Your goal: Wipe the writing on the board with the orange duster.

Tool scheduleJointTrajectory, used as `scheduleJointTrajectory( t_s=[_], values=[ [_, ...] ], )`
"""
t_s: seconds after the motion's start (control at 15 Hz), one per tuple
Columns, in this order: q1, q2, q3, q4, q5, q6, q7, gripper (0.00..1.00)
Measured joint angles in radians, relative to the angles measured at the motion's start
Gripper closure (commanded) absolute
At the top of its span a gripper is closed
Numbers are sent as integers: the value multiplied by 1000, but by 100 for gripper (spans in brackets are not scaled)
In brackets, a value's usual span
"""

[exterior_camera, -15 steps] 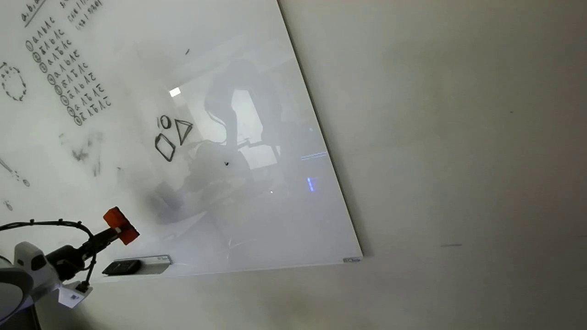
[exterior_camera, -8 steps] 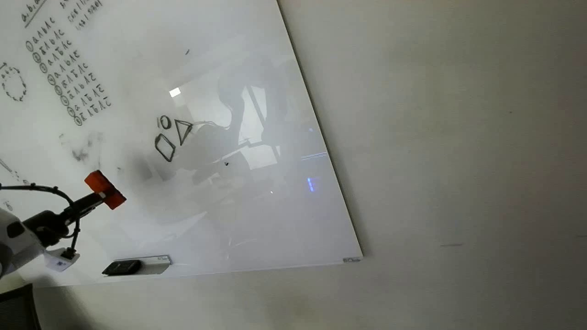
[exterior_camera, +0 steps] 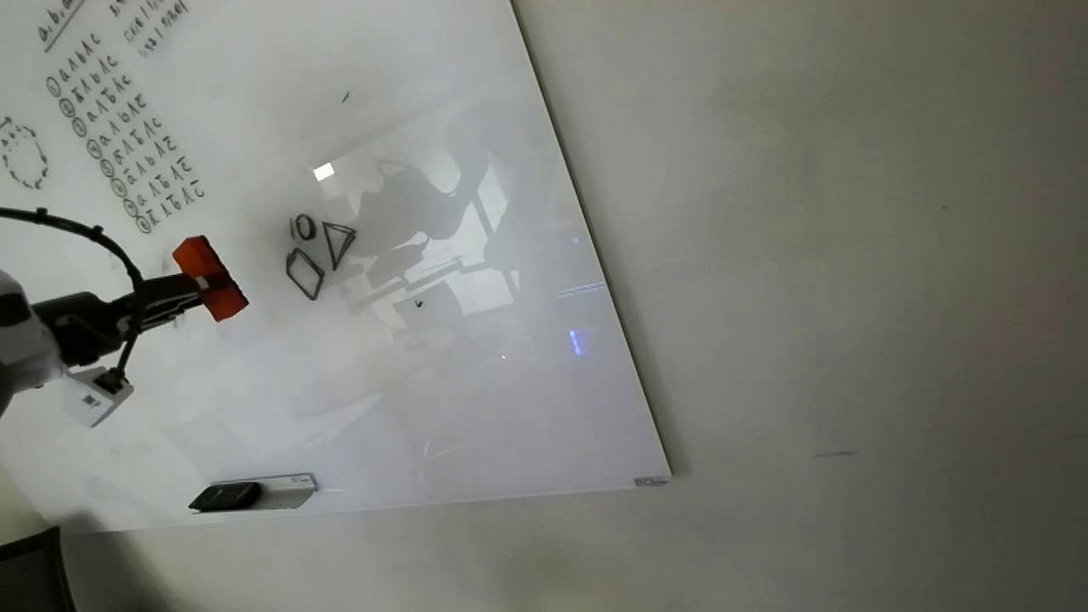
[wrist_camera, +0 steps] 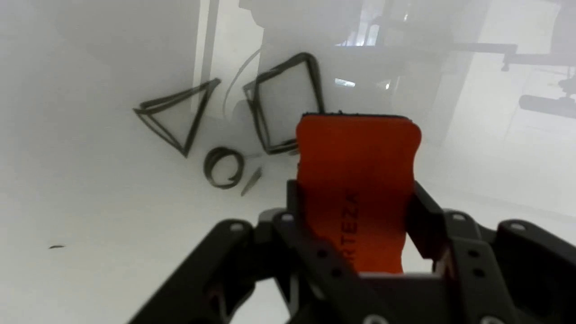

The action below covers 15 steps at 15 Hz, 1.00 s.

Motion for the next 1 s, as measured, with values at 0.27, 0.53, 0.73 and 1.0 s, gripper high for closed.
scheduleJointTrajectory(
  t_s=[0.27, 0.53, 0.73, 1.0],
  values=[
    [-24, -71, -26, -8, 87, -6, -125, 69],
    [-24, -68, -42, -13, 95, 2, -124, 69],
    [-30, -56, -117, 0, 112, 17, -124, 69],
    [-50, -36, -208, 34, 116, 44, -124, 69]
  ],
)
